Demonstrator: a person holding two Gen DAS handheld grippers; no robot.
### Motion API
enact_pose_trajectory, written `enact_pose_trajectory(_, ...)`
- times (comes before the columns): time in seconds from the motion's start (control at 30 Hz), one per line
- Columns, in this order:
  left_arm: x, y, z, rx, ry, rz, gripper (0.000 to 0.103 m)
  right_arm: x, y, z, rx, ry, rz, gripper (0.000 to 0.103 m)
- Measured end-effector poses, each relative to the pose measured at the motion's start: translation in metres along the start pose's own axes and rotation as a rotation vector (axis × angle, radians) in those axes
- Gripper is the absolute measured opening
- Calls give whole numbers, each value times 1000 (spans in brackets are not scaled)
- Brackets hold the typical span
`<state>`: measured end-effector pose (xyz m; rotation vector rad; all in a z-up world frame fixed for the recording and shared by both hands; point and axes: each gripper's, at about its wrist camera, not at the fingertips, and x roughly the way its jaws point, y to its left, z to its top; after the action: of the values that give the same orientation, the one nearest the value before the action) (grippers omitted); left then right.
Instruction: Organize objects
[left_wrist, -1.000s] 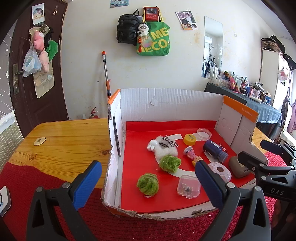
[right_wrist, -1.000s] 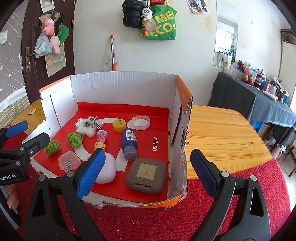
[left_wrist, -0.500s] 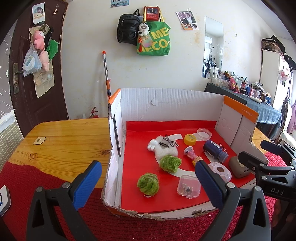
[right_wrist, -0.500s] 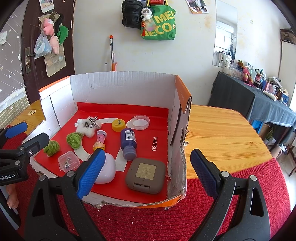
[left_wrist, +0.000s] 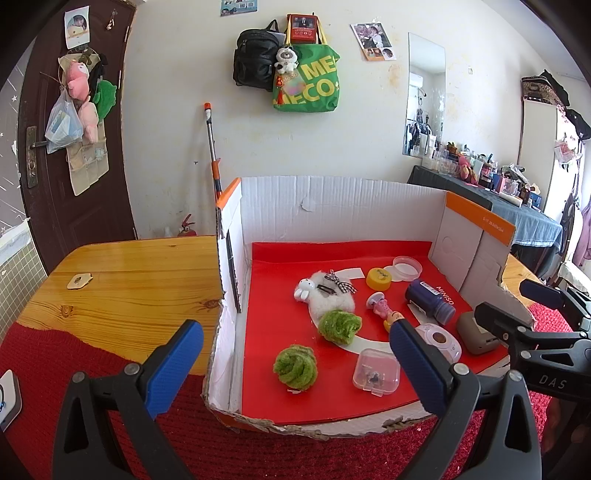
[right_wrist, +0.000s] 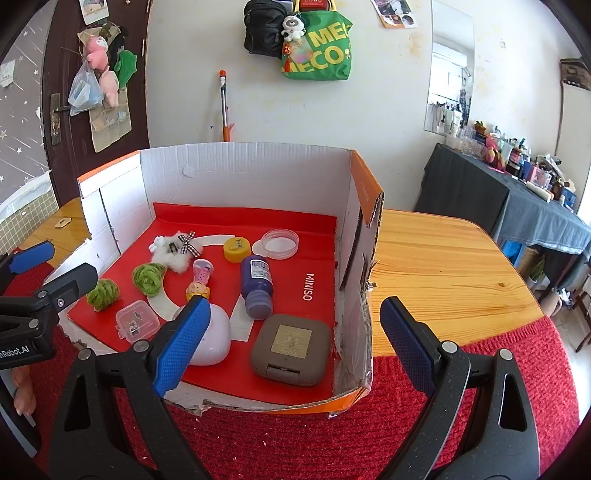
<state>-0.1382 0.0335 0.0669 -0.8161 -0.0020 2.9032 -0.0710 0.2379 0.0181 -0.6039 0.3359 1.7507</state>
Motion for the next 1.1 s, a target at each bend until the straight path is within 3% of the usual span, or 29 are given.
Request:
enact_pose_trajectory(0.43, -8, 1, 2, 0, -18, 11, 103, -5, -1, 0, 1, -14, -6, 94)
enact_pose_trajectory(0.7, -35, -2, 0, 4, -22, 20, 103, -33, 0, -5, 20, 8, 26, 94)
enact_pose_trajectory(0.9, -51, -2, -19, -27, 67, -8, 103, -54, 8, -21, 11, 58, 28, 94)
enact_pose_trajectory(1.1, -51, 1, -41, -79, 183, -25, 103, -52, 6, -41, 54, 161, 46, 94)
